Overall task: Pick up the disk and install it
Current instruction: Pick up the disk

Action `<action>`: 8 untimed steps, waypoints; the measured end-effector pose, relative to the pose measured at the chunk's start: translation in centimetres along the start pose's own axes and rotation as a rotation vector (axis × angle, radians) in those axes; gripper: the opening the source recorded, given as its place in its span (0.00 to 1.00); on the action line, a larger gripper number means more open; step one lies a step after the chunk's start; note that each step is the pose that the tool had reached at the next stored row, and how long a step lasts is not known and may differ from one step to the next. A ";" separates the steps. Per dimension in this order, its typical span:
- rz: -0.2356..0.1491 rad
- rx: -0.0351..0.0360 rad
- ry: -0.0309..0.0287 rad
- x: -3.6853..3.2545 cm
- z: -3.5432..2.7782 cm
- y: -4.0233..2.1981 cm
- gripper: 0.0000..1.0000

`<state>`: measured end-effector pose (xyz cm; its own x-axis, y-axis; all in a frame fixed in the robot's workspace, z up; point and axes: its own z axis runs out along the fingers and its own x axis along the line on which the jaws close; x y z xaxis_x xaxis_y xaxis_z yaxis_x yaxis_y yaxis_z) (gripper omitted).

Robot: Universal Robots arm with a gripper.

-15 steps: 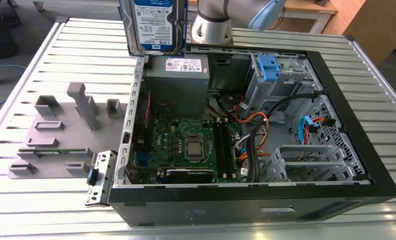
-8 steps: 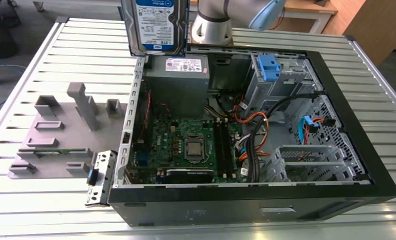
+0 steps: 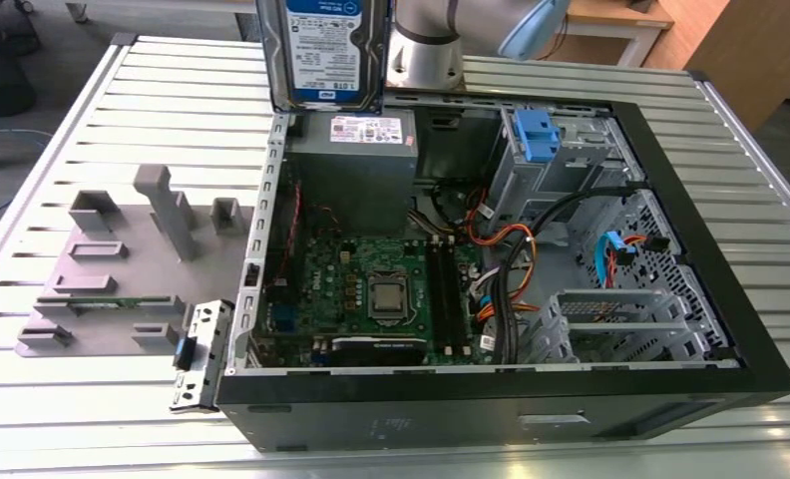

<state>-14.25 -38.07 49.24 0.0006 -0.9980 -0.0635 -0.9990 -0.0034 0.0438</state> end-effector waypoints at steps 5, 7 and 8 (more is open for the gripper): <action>0.000 0.0000 0.0000 0.00 -0.02 -0.57 0.35; 0.000 0.0000 0.0000 0.00 -0.02 -0.76 0.35; 0.000 0.0000 0.0001 0.00 -0.03 -0.85 0.35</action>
<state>-13.40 -38.07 49.22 0.0006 -0.9980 -0.0634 -0.9990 -0.0034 0.0438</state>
